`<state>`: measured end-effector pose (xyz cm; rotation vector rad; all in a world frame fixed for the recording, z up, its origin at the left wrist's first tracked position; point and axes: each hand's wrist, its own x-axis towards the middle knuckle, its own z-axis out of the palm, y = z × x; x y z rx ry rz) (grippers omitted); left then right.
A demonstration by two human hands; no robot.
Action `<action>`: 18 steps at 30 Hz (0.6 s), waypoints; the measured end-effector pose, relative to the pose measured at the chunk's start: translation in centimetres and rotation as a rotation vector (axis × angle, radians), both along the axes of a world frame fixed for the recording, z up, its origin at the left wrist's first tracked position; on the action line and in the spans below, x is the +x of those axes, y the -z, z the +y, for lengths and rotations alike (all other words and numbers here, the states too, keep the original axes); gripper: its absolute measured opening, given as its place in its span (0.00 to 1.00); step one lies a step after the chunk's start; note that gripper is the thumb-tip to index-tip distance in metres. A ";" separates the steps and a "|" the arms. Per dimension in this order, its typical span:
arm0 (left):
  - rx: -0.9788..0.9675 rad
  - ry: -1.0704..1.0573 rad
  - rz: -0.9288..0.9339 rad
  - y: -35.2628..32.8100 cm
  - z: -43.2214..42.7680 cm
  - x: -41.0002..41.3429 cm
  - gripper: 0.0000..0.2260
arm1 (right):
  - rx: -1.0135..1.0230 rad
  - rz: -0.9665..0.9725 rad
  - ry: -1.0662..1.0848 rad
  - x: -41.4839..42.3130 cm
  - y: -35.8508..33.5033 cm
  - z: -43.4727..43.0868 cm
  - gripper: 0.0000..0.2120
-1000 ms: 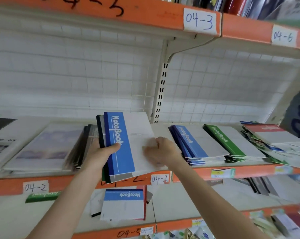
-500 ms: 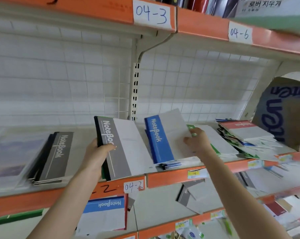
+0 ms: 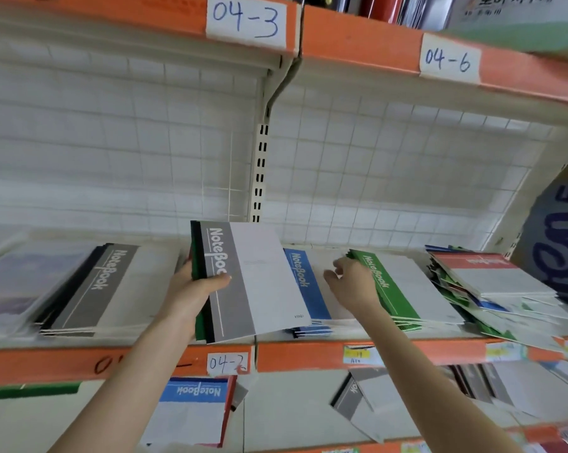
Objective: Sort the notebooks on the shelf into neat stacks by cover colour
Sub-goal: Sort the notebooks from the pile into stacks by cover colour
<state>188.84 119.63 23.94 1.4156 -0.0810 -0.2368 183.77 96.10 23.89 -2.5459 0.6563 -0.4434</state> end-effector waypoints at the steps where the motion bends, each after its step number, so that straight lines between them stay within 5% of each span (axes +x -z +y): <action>1: 0.000 -0.008 -0.008 0.0 -0.1 -0.1 0.15 | 0.259 -0.030 -0.066 -0.1 -0.4 1.2 0.11; 3: 0.005 -0.020 -0.026 -0.1 -0.3 -0.5 0.14 | 0.671 0.003 -0.150 0.2 -0.7 3.3 0.14; 4: 0.007 -0.030 -0.032 -0.1 -0.3 -0.6 0.13 | 0.718 0.046 -0.175 0.6 -0.5 4.0 0.14; 9: 0.003 -0.136 0.016 -0.6 2.1 -0.7 0.03 | 0.573 0.017 -0.147 2.5 0.2 6.3 0.08; 18: -0.063 -0.317 0.181 0.2 14.4 -0.1 0.09 | 0.483 -0.061 -0.171 6.2 -0.1 12.8 0.07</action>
